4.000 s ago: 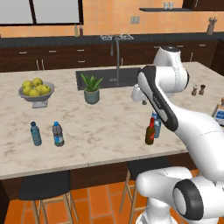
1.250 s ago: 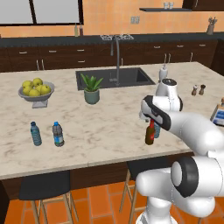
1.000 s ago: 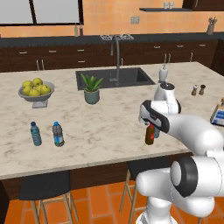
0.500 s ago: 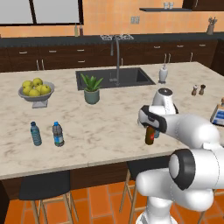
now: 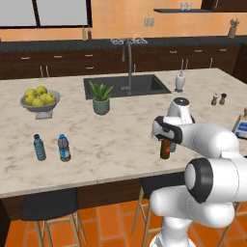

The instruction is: Move the plastic bottles in the middle to the plastics group, and the glass bottles in the middle to the glass group.

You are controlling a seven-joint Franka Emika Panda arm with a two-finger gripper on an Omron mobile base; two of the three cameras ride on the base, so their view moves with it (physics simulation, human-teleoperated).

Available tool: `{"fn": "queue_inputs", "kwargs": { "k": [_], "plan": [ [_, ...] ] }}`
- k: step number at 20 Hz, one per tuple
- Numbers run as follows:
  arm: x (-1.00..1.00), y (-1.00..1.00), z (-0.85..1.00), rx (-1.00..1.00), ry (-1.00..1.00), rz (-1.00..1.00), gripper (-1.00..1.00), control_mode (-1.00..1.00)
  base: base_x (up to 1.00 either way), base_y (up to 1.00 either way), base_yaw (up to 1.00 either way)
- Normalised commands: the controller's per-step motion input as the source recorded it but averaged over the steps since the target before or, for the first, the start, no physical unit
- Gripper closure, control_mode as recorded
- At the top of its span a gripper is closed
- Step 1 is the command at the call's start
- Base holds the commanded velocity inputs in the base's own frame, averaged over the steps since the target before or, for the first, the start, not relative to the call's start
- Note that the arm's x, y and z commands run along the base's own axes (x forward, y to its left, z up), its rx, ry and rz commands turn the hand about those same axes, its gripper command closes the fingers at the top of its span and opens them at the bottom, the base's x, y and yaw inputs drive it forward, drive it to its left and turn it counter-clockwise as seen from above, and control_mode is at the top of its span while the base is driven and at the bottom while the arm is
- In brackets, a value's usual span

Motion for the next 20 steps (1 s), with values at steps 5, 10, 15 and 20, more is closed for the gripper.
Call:
{"fn": "queue_inputs", "kwargs": {
  "k": [5,10,15,20],
  "plan": [
    [0.0,0.0,-0.1,0.0,0.0,0.0,-1.0,-1.0,0.0,0.0,0.0],
    [-0.02,0.0,0.0,0.0,-0.01,0.0,-1.0,-1.0,0.0,0.0,0.0],
    [0.0,0.0,-0.12,0.0,-0.03,0.0,-1.0,-1.0,0.0,0.0,0.0],
    [-0.03,0.0,-0.13,0.0,0.0,0.0,-1.0,-1.0,0.0,0.0,0.0]
  ]
}}
